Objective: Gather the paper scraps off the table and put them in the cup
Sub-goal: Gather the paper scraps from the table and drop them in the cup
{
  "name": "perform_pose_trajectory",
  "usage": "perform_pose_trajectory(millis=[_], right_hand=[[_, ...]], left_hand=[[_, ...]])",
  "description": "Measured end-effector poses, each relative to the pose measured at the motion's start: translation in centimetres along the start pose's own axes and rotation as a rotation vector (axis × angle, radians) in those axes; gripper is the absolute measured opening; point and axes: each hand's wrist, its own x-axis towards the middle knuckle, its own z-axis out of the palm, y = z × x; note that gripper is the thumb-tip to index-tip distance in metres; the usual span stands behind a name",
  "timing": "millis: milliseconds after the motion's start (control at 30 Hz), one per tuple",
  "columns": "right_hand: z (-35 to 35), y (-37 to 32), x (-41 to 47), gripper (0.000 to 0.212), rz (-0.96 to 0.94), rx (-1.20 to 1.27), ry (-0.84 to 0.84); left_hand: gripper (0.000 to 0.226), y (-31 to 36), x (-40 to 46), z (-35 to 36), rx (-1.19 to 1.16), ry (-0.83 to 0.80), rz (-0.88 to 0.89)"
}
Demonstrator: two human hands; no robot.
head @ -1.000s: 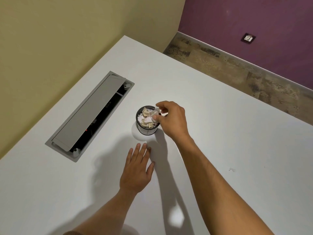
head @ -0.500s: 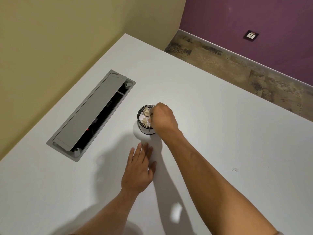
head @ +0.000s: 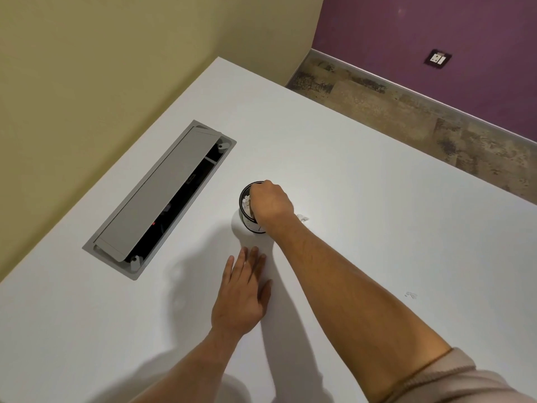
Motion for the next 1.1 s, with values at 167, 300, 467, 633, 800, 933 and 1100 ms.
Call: perform_pose_trajectory(millis=[167,300,467,633,800,933,1100], right_hand=[[-0.5,0.3,-0.7,0.028,0.006,0.016,-0.023],[-1.8,0.2,-1.5,0.024,-0.046,-0.016,0.023],[-3.1,0.1,-1.4,0.018,-0.029,-0.003,0.101],[-3.1,0.0,-0.5,0.022,0.015,0.244,-0.034],[-2.3,0.2,0.6,0.024,0.053,0.396,-0.124],[-0.9,0.2,1.1,0.008,0.071,0.277,-0.170],[-0.2,-0.2,1.5,0.008,0.040,0.139,-0.155]], left_hand=[[0.062,0.1,0.1,-0.2,0.019,-0.003,0.000],[0.061,0.2,0.1,-0.4,0.048,-0.020,0.007],[0.061,0.3,0.1,-0.6,0.060,-0.023,0.005],[0.062,0.2,0.0,-0.4,0.027,-0.022,-0.005],[0.061,0.3,0.0,-0.4,0.015,0.010,0.000],[0.060,0.3,0.0,-0.4,0.012,0.016,0.006],[0.060,0.3,-0.1,-0.3,0.032,-0.004,-0.001]])
